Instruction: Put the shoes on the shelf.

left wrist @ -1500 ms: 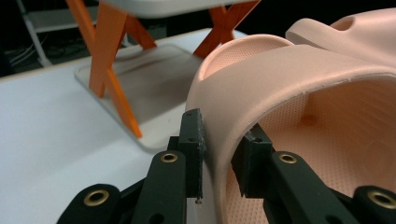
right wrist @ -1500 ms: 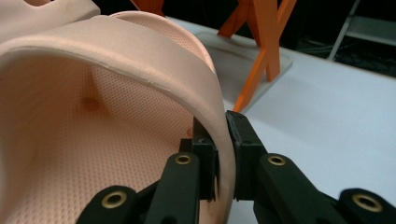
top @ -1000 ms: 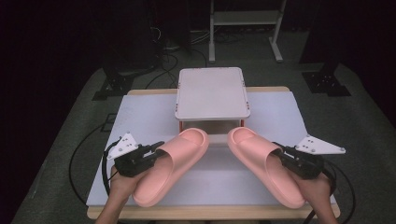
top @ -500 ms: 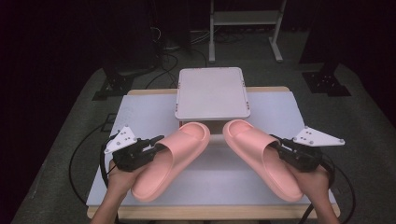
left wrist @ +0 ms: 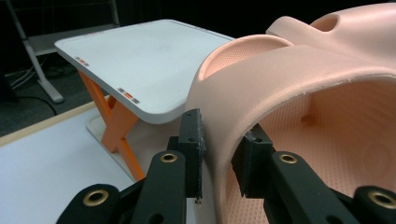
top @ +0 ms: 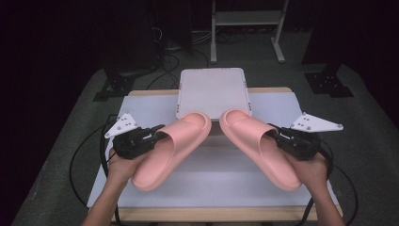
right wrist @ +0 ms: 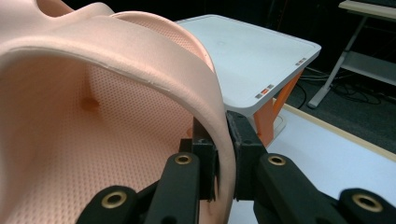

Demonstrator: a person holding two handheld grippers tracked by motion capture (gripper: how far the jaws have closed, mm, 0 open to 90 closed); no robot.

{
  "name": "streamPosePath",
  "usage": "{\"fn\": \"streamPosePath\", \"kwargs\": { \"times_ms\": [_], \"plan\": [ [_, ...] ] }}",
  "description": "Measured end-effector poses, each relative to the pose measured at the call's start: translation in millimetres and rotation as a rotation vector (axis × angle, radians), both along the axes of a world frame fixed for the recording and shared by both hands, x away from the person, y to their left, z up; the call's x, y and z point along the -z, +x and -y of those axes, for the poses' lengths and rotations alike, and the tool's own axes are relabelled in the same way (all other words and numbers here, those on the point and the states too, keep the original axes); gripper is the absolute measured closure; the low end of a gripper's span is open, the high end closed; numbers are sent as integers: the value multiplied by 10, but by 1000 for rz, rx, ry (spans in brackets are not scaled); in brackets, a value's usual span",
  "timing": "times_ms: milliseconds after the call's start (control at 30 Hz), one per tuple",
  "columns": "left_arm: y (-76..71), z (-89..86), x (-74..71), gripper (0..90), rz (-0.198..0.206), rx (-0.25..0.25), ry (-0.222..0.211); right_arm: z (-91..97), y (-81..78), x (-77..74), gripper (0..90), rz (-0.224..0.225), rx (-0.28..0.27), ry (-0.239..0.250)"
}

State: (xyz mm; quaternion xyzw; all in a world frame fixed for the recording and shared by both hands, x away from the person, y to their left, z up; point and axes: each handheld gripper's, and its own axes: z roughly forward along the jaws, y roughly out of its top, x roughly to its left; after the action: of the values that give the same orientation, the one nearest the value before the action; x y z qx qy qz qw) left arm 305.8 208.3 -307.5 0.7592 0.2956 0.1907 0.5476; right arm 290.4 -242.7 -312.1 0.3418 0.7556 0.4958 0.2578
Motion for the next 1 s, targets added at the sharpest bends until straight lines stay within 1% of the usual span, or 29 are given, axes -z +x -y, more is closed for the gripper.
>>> {"fn": "streamPosePath", "kwargs": {
  "times_ms": [167,300,433,467,500,600,700,733,767,800,833,900,967,1000],
  "plan": [
    [69,1,-69,746,-3,-8,-4,-2,80,-73,822,-8,6,-5],
    [136,2,-114,746,-9,-16,-21,-7,172,-113,822,-17,16,-6],
    [215,12,-146,745,-10,-17,-17,-27,260,-142,822,-23,15,-3],
    [252,15,-163,745,-12,-22,-8,-32,280,-150,822,-24,11,-1],
    [252,15,-163,745,-12,-22,-8,-32,280,-150,822,-24,11,-1],
    [321,26,-189,745,-13,-25,-5,-62,358,-201,822,-25,9,-4],
    [353,33,-197,744,-13,-28,-9,-75,395,-223,822,-26,12,-5],
    [397,42,-214,745,-12,-30,-4,-92,436,-247,822,-29,19,-10],
    [397,42,-214,745,-12,-30,-4,-92,436,-247,822,-29,19,-10],
    [417,47,-219,745,-12,-37,-9,-113,481,-267,822,-30,21,-15],
    [438,47,-227,745,-15,-37,-7,-113,481,-267,822,-30,21,-15],
    [477,55,-240,745,-16,-47,-7,-134,534,-286,822,-34,23,-17],
    [521,59,-260,745,-15,-49,3,-148,574,-298,822,-34,22,-14],
    [564,69,-286,745,-15,-55,8,-165,619,-312,822,-37,25,-11]
  ]
}}
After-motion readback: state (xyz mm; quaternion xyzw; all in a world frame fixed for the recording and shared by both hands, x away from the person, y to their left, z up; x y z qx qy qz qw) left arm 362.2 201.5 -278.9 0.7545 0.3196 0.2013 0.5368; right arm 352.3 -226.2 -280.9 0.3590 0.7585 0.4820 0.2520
